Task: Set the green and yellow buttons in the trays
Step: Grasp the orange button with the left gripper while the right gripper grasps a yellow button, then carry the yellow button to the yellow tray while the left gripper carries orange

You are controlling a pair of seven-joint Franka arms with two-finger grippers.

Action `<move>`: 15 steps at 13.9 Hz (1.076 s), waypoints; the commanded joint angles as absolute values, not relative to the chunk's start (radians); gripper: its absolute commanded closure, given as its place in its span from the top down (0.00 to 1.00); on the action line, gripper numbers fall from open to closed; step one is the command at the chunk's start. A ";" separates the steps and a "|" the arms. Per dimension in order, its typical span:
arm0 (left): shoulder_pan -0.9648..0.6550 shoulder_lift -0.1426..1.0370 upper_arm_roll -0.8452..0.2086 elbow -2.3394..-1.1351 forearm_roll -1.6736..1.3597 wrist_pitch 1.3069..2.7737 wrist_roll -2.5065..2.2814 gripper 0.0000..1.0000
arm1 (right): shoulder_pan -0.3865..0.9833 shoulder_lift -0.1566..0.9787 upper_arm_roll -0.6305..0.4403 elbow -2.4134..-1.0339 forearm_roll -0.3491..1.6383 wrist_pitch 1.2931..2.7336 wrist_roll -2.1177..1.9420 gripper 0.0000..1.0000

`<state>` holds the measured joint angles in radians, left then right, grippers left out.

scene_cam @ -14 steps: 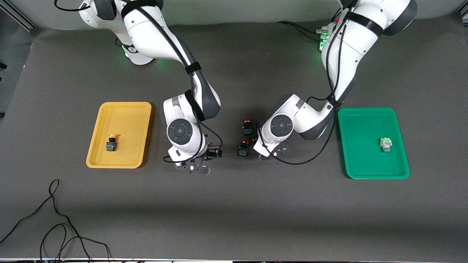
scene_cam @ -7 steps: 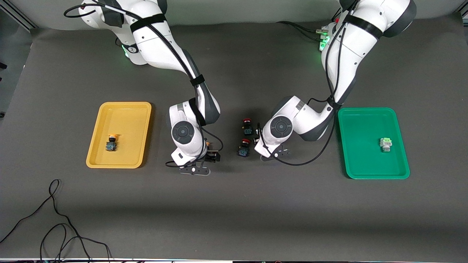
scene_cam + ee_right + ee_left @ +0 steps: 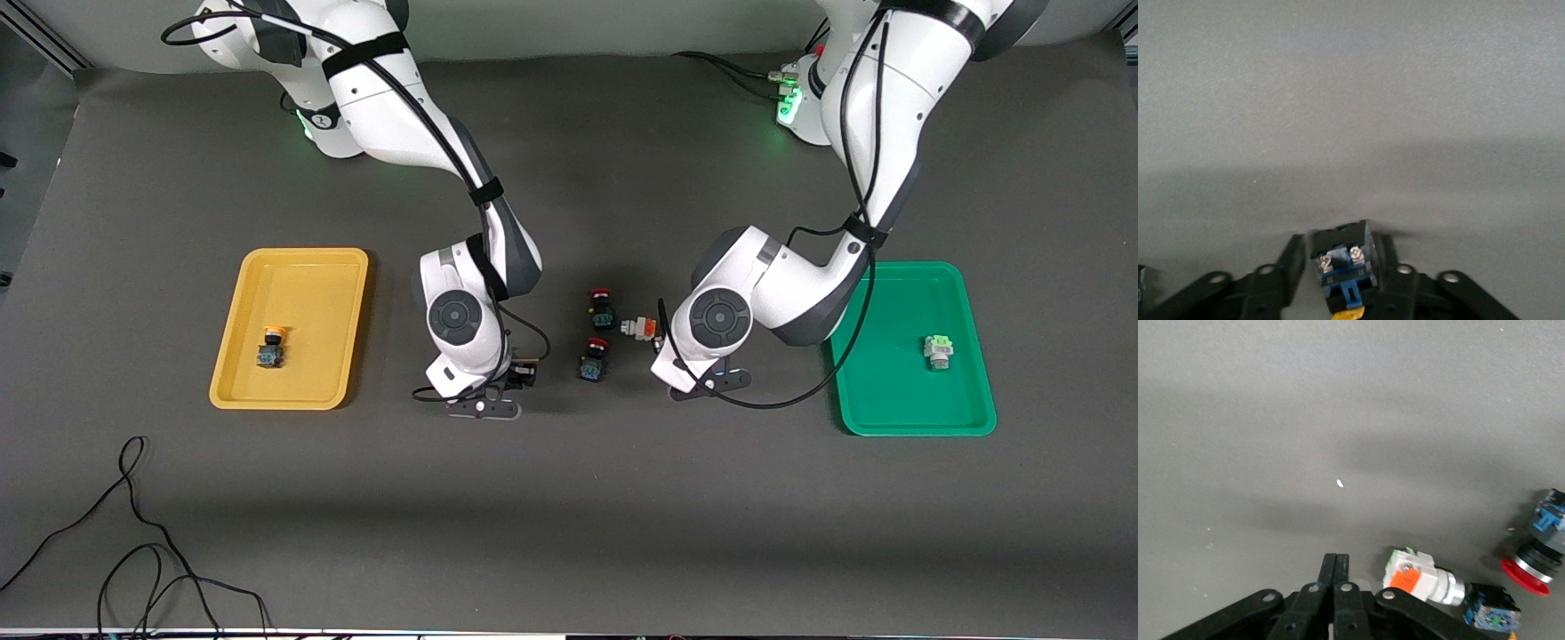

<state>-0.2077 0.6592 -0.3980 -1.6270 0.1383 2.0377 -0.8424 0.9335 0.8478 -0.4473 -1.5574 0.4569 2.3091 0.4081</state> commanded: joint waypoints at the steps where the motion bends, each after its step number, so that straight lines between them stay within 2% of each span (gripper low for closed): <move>1: -0.225 0.684 -0.396 -1.618 0.112 2.098 -0.891 1.00 | 0.937 0.818 -0.449 -1.580 0.480 2.315 0.374 0.24; 3: -0.236 0.693 -0.397 -1.618 0.075 2.141 -1.056 1.00 | 0.922 0.793 -0.456 -1.566 0.469 2.271 0.370 0.23; 7: -0.247 0.718 -0.396 -1.632 0.077 2.146 -1.386 1.00 | 0.907 0.732 -0.518 -1.464 0.466 2.030 0.351 0.23; 9: -0.250 0.718 -0.396 -1.666 0.080 2.169 -1.541 1.00 | 0.907 0.666 -0.552 -1.450 0.466 1.933 0.348 0.23; 11: -0.267 0.718 -0.394 -1.712 0.081 2.235 -1.633 1.00 | 0.907 0.606 -0.593 -1.460 0.465 1.857 0.284 0.22; 13: -0.297 0.724 -0.388 -1.744 0.086 2.314 -1.680 1.00 | 0.914 0.586 -0.684 -1.485 0.463 1.790 0.163 0.21; 15: -0.307 0.735 -0.387 -1.747 0.092 2.335 -1.683 1.00 | 0.926 0.554 -0.782 -1.589 0.462 1.799 0.001 0.19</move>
<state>-0.2827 0.7408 -0.4023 -1.7308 0.0855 2.3074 -1.6445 0.9111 0.5935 -0.7073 -1.4760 0.4558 1.7876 0.1440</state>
